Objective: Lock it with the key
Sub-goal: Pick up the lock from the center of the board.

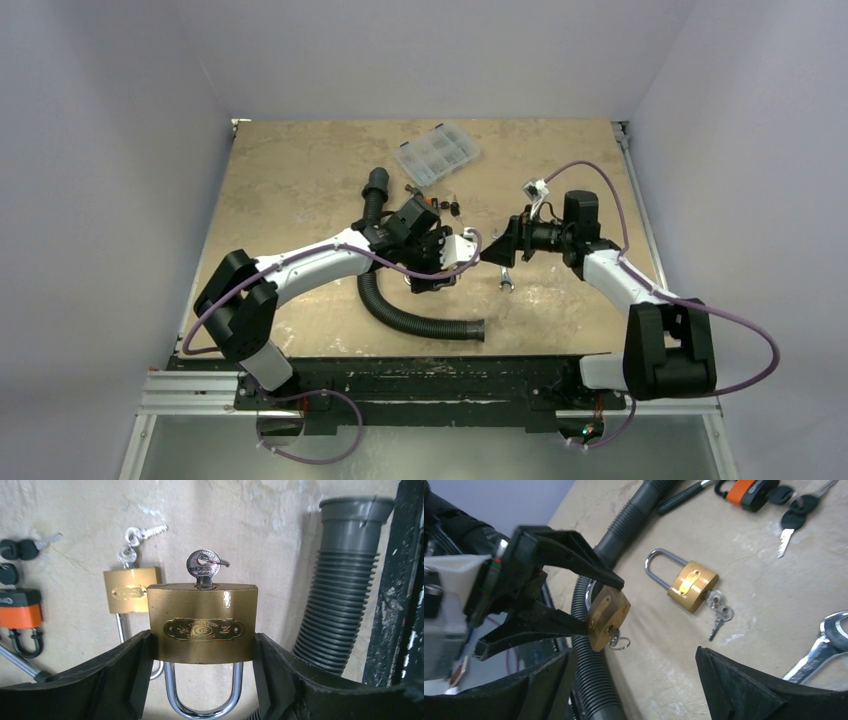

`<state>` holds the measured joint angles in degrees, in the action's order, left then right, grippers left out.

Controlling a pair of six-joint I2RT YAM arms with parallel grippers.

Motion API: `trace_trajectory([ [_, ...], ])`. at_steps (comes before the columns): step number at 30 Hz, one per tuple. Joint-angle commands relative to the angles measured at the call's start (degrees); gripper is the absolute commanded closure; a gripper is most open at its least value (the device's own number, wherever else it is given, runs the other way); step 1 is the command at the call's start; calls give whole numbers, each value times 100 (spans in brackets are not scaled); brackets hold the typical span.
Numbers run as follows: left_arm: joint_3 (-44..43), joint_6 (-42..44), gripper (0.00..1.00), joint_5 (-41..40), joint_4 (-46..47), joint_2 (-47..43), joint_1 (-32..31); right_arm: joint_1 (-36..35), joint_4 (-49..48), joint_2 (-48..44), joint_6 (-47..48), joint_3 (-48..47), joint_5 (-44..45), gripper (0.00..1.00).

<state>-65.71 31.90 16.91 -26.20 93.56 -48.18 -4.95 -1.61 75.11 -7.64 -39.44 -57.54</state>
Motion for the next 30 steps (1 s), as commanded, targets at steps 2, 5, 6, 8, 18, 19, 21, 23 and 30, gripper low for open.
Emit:
trace_trajectory([
  [2,-578,-114,67,500,390,-405,-97,-245,-779,208,-645,124,-838,1],
  [5,-695,-115,68,529,367,-355,-162,-393,-1068,371,-986,172,-1093,1],
  [6,-722,-99,68,530,355,-341,-191,-419,-1199,445,-1113,202,-1157,1],
  [8,-782,-92,68,516,348,-310,-229,-434,-1361,618,-1314,213,-1282,1],
  [18,-1034,-40,69,402,282,-183,-420,-559,-1940,1315,-2101,228,-1744,7],
  [19,-1050,-43,69,407,282,-168,-420,-577,-2000,1367,-2185,222,-1762,8],
  [21,-1065,-44,69,381,300,-146,-441,-601,-2116,1452,-2337,224,-1801,14],
  [23,-1068,-36,69,346,311,-124,-455,-652,-2203,1508,-2443,232,-1864,18],
  [30,-1050,-9,69,226,326,-92,-474,-853,-2327,1476,-2554,248,-1954,34],
])
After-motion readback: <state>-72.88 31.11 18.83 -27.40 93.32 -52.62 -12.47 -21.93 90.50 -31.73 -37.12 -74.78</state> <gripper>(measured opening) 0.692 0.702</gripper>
